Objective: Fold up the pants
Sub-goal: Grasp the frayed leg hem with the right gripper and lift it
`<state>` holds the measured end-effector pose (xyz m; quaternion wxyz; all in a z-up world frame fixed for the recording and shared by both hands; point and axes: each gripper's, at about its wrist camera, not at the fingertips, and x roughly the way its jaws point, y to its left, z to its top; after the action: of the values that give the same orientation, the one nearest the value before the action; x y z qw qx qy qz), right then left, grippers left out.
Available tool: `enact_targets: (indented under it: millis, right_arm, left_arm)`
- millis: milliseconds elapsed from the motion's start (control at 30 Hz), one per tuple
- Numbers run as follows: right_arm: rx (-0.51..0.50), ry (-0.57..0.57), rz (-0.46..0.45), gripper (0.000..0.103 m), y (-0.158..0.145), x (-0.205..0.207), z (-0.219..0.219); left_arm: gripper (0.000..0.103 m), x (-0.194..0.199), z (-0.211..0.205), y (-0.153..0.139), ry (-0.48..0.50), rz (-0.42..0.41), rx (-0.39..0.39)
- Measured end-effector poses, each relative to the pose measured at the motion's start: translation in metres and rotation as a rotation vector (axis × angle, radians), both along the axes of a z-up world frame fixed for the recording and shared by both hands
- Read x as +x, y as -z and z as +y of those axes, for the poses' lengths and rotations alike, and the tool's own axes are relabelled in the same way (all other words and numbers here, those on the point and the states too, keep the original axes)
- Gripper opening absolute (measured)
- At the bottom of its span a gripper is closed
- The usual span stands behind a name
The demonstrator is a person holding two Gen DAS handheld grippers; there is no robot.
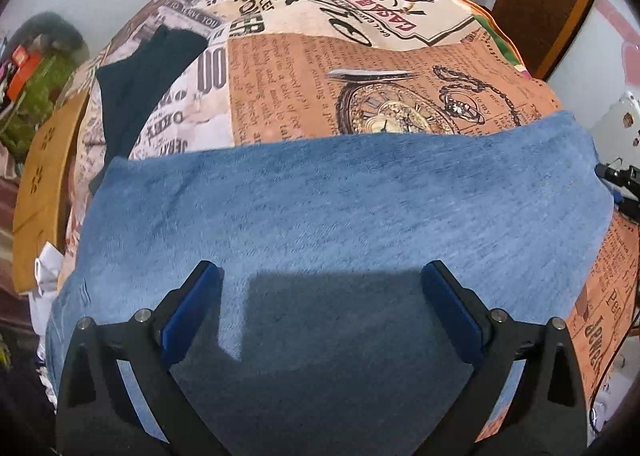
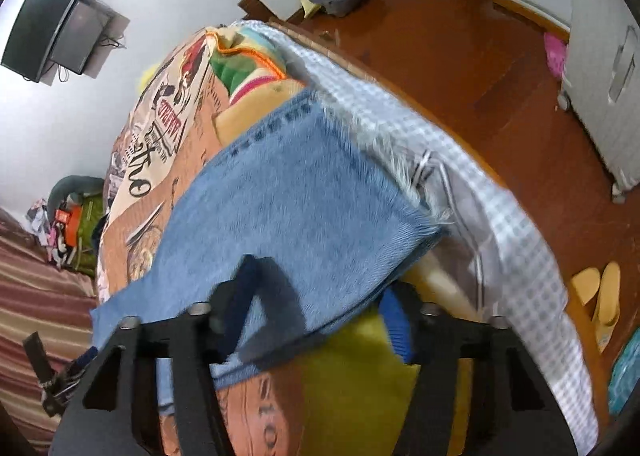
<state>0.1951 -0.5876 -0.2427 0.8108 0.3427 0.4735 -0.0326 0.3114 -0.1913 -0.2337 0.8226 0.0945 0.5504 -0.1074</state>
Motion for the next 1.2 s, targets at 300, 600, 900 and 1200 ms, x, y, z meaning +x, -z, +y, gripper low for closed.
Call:
enact_targets:
  millis: [300, 600, 900, 1200]
  right_arm:
    - [-0.195, -0.071, -0.126, 0.006, -0.033, 0.000, 0.003]
    - [-0.320, -0.084, -0.297, 0.006, -0.105, 0.007, 0.032]
    - [-0.302, -0.218, -0.524, 0.006, -0.180, 0.012, 0.106]
    - [-0.249, -0.426, -0.610, 0.006, -0.191, 0.030, 0.207]
  left_arm:
    - [0.102, -0.012, -0.017, -0.015, 0.054, -0.079, 0.026]
    - [0.102, -0.032, -0.012, -0.053, 0.068, -0.194, 0.018]
    - [0.102, -0.046, 0.024, -0.090, 0.001, -0.287, -0.053]
    - [0.102, -0.066, 0.065, -0.114, -0.050, -0.366, -0.096]
